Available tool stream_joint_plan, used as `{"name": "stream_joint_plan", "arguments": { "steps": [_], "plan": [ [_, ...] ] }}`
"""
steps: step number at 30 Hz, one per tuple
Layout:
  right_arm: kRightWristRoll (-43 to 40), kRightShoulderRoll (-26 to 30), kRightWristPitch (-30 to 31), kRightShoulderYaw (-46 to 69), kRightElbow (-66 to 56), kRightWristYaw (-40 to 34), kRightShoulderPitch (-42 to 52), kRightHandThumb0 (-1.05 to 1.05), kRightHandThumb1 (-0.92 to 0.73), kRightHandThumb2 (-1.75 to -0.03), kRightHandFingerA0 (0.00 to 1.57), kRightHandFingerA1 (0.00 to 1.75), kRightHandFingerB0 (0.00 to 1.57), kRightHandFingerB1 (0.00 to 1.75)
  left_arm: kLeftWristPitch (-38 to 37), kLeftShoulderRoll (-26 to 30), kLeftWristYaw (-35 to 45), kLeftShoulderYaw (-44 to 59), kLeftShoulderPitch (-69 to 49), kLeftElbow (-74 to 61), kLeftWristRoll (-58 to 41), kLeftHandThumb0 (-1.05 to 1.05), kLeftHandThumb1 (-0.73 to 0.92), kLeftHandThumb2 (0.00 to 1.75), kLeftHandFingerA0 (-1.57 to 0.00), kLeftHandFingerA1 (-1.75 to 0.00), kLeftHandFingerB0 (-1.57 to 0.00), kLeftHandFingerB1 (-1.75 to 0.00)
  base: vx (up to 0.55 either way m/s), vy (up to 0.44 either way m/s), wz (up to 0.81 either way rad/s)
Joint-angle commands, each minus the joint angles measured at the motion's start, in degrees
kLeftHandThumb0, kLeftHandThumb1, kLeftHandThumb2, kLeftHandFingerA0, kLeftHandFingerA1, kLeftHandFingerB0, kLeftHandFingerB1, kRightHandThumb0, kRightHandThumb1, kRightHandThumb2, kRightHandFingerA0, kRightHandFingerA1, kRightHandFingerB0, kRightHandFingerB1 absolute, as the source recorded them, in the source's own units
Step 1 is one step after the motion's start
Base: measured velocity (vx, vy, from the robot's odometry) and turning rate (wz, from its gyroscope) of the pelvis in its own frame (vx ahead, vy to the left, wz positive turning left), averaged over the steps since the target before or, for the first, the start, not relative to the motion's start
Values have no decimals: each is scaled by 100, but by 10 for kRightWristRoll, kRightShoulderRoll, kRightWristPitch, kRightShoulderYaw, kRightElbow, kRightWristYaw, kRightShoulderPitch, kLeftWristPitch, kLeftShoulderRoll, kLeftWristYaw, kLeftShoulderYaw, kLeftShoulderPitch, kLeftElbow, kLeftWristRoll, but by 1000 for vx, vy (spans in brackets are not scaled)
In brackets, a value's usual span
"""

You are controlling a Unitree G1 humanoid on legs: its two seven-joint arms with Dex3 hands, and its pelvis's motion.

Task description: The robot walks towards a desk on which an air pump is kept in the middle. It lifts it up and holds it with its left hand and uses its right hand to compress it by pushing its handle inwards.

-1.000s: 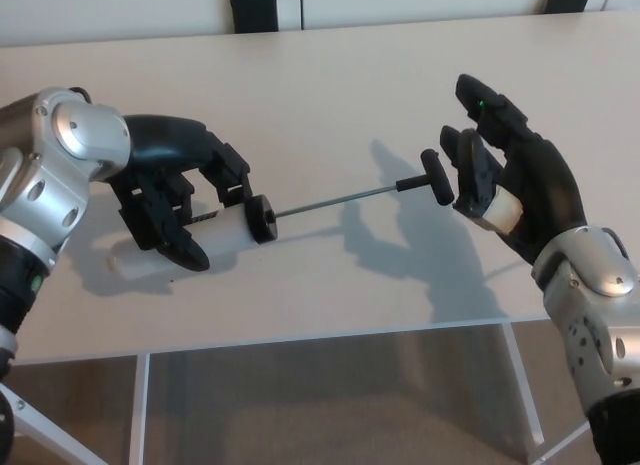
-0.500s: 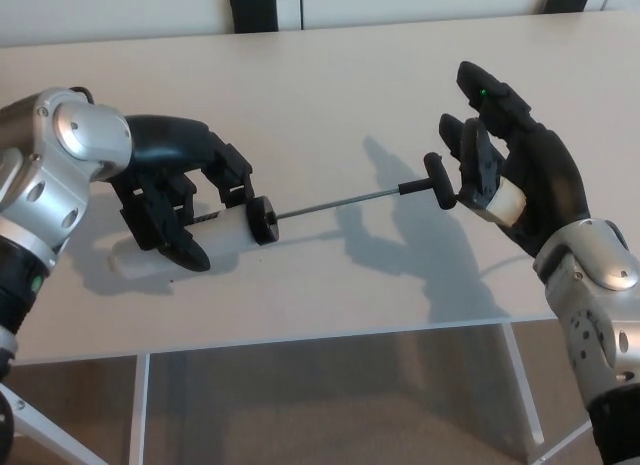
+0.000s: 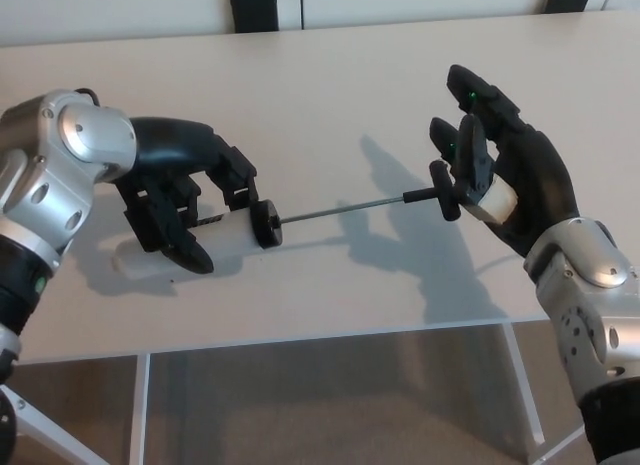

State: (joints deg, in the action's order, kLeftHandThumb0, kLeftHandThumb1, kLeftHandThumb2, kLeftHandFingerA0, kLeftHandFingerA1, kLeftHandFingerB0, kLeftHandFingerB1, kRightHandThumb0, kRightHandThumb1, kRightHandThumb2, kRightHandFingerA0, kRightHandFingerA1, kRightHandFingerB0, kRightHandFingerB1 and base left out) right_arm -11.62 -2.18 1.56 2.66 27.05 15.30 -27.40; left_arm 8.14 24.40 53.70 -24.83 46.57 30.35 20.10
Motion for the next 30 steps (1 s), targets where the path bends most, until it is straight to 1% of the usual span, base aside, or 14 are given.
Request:
{"name": "stream_joint_plan", "arguments": {
  "steps": [1, 5, 9, 12, 13, 17, 18, 19, 21, 23, 26, 28, 29, 30],
  "plan": [
    [9, -3, -18, -1, 24, -6, -15, -88, -81, -112, 0, 17, 0, 11, -4, -10, -7, -5, 15, 4, 6, -9, 69, 87, -100, -141, -90, -119, 0, 0, 0],
    [12, -6, -30, -2, 37, -7, -20, -88, -81, -112, 1, 17, 1, 13, 1, -18, -6, -12, 23, 5, 12, -8, 70, 87, -99, -143, -91, -122, 0, 0, 0],
    [10, -13, -38, -2, 44, -5, -25, -87, -80, -112, 1, 17, 1, 13, 7, -30, -9, -13, 32, 17, 8, -11, 61, 98, -103, -143, -92, -118, 0, 0, 0],
    [3, -21, -37, 4, 49, -10, -30, -85, -81, -112, 0, 18, 0, 14, 1, -39, -17, -11, 37, 22, 6, -14, 60, 99, -100, -137, -90, -118, 0, 0, 0],
    [0, -24, -39, 7, 52, -11, -31, -84, -84, -113, 0, 18, 0, 14, 1, -43, -20, -10, 40, 23, 5, -10, 62, 99, -91, -138, -84, -120, 0, 0, 0],
    [-1, -30, -47, 11, 58, -10, -35, -84, -83, -113, 1, 20, 0, 15, -7, -52, -26, -11, 47, 26, 6, -15, 61, 100, -94, -139, -86, -120, 0, 0, 0],
    [4, -31, -52, 10, 60, -13, -36, -83, -84, -113, 3, 23, 3, 15, -8, -58, -27, -9, 50, 29, 2, -16, 65, 92, -93, -139, -84, -122, 0, 0, 0],
    [7, -30, -54, 9, 61, -15, -37, -84, -85, -113, 5, 24, 5, 16, -11, -61, -26, -10, 52, 31, 2, -16, 63, 96, -91, -144, -83, -129, 0, 0, 0],
    [10, -30, -57, 8, 63, -16, -37, -84, -85, -113, 5, 24, 5, 16, -16, -63, -24, -12, 55, 34, 4, -16, 63, 96, -91, -144, -83, -129, 0, 0, 0],
    [13, -29, -59, 7, 65, -17, -39, -83, -84, -114, 6, 25, 5, 17, -46, -59, -23, -21, 60, 36, 13, -14, 62, 89, -88, -146, -79, -131, 0, 0, 0],
    [11, -29, -59, 8, 67, -17, -40, -83, -84, -113, 6, 26, 5, 17, -56, -60, -25, -24, 63, 41, 14, -15, 66, 84, -87, -141, -78, -131, 0, 0, 0],
    [7, -29, -56, 9, 66, -13, -40, -84, -84, -113, 6, 24, 6, 16, -44, -63, -25, -26, 65, 38, 18, -18, 73, 77, -82, -131, -72, -131, 0, 0, 0],
    [4, -28, -50, 11, 64, -13, -41, -83, -82, -112, 7, 24, 6, 17, -24, -67, -25, -39, 76, 36, 35, -31, 83, 66, -89, -127, -68, -106, 0, 0, 0],
    [4, -28, -49, 11, 64, -13, -42, -83, -82, -112, 7, 24, 6, 17, -20, -68, -25, -42, 79, 37, 39, -31, 83, 66, -89, -127, -68, -106, 0, 0, 0]
  ]
}}
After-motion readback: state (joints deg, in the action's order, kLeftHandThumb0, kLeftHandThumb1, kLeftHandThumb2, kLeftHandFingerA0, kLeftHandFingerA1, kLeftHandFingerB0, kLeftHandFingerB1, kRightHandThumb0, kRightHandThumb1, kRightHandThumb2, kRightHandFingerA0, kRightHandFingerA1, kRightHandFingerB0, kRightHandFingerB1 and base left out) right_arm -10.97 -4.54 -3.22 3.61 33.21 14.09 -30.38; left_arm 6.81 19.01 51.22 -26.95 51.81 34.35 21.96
